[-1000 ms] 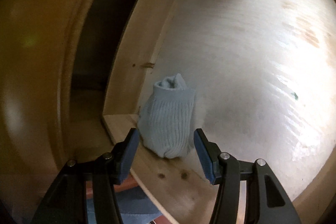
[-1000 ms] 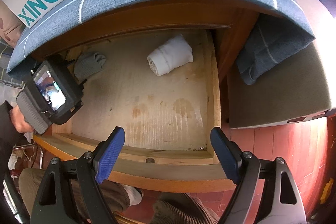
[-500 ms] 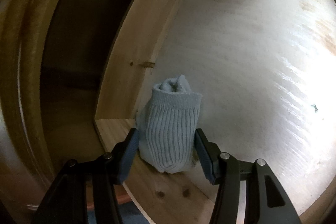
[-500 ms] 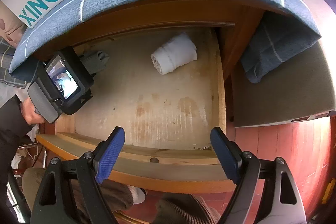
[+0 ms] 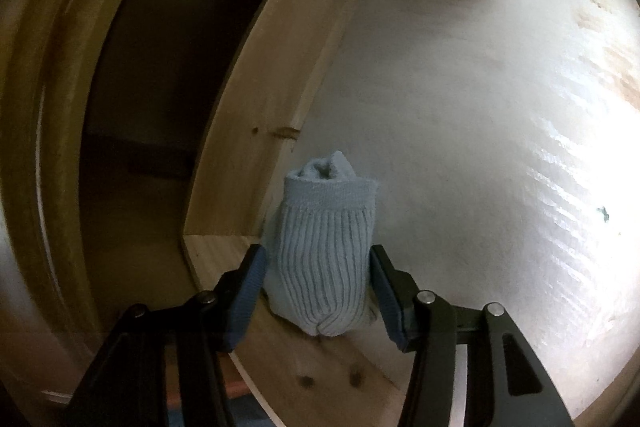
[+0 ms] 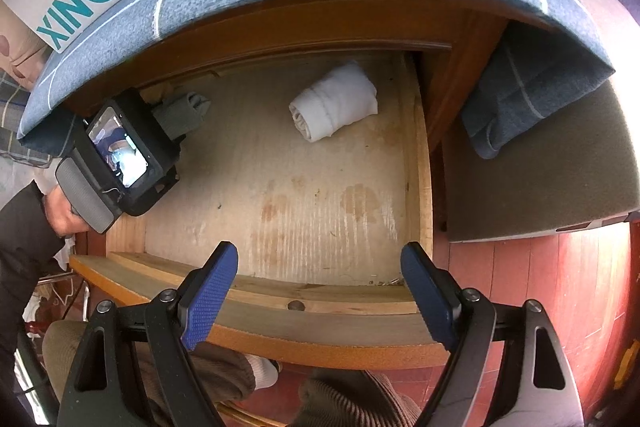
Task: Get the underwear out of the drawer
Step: 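Close the left gripper on the grey sock, then lift the grey sock out of the drawer with the left gripper toward the box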
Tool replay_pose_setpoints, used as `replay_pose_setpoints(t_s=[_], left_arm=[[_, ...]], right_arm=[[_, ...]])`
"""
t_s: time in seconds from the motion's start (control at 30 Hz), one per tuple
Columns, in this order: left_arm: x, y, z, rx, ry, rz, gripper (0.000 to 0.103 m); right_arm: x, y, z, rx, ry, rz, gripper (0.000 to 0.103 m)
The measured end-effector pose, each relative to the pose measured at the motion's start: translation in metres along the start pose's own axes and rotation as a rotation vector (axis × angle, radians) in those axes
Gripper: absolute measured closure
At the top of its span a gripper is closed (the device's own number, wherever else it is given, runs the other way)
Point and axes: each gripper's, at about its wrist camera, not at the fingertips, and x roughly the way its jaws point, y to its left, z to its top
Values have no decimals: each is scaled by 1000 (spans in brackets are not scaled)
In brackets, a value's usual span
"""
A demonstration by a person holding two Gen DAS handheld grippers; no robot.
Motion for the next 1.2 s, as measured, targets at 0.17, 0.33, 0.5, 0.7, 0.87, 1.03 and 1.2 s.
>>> replay_pose_setpoints(t_s=[0.17, 0.33, 0.5, 0.7, 0.87, 1.03, 1.2], left_arm=[[4, -5, 4, 12, 14, -19, 67], [4, -6, 6, 6, 21, -34, 74], [1, -4, 5, -3, 35, -73, 76], [-7, 0, 2, 9, 42, -116, 77], [-12, 4, 2, 14, 53, -153, 77], [-17, 13, 2, -4, 64, -193, 78], [-20, 17, 1, 3, 73, -204, 78]], right_arm=[[-1, -1, 0, 3, -2, 5, 22], [-1, -1, 0, 5, 0, 2, 22], [-2, -2, -1, 7, -2, 4, 22], [-2, -2, -2, 9, -4, 4, 22], [-2, -1, -2, 9, -11, 2, 22], [-2, -1, -2, 5, -7, 3, 22], [-4, -1, -2, 10, -15, 4, 22]])
